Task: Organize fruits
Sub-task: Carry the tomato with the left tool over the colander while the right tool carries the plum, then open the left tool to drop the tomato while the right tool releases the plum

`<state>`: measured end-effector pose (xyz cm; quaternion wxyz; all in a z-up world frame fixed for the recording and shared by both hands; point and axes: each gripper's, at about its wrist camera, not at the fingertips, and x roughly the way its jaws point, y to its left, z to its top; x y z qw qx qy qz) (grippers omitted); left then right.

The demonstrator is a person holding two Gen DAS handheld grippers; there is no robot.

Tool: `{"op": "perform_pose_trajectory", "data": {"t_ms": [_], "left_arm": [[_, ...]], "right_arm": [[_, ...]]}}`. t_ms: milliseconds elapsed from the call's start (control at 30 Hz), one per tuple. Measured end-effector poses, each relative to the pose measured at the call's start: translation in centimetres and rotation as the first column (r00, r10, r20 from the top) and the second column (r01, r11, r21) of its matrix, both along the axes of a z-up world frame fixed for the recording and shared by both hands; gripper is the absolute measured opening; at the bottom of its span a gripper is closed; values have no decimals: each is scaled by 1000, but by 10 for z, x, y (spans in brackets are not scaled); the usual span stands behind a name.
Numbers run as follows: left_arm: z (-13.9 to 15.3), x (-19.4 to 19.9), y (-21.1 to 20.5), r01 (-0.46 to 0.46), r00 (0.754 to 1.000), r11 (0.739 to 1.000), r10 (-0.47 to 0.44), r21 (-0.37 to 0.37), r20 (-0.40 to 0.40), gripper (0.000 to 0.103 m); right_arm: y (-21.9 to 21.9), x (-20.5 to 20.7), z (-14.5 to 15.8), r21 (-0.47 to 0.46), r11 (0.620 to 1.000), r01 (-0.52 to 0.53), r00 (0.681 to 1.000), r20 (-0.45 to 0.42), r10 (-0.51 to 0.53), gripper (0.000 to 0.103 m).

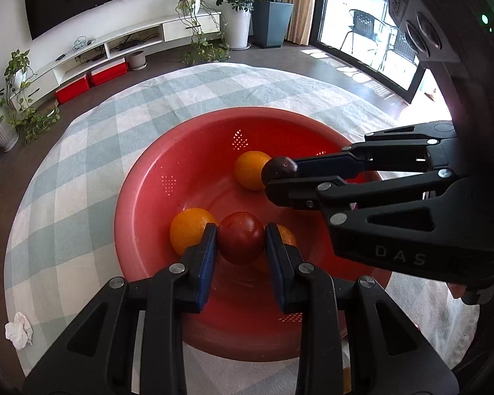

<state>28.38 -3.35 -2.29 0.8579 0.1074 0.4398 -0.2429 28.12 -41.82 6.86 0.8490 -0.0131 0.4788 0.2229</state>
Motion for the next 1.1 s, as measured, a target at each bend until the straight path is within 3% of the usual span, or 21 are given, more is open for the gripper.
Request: {"op": "perform_pose_trajectory", "data": {"t_ms": [467, 533, 600, 733, 967, 1033, 1100], "left_arm": [[-1, 0, 8, -6, 1000, 1000, 6, -18, -12, 28], [-1, 0, 8, -1, 1000, 1000, 0, -26, -12, 39], [0, -2, 6, 0, 1000, 1000, 0, -13, -2, 44], [0, -4, 6, -1, 1000, 1000, 1, -19, 0, 57], [15, -21, 9, 0, 999, 999, 2, -47, 35, 72], [25, -31, 14, -8, 998, 998, 12, -66, 59, 80], [35, -44, 19, -9, 996, 996, 16, -85, 87, 89]], "right_arm": [[9, -5, -3, -90, 996, -10, 999, 42, 14, 27], [9, -5, -2, -90, 996, -10, 999, 43, 14, 29], [9, -5, -2, -90, 996, -5, 999, 42, 9, 34], [5, -5, -1, -81, 997, 4, 999, 40, -1, 34], [1, -16, 11, -65, 998, 0, 998, 65, 5, 36], [-3, -23, 19, -45, 999, 5, 997, 83, -1, 45], [-12, -32, 28, 1, 1000, 14, 995, 94, -14, 61]]}}
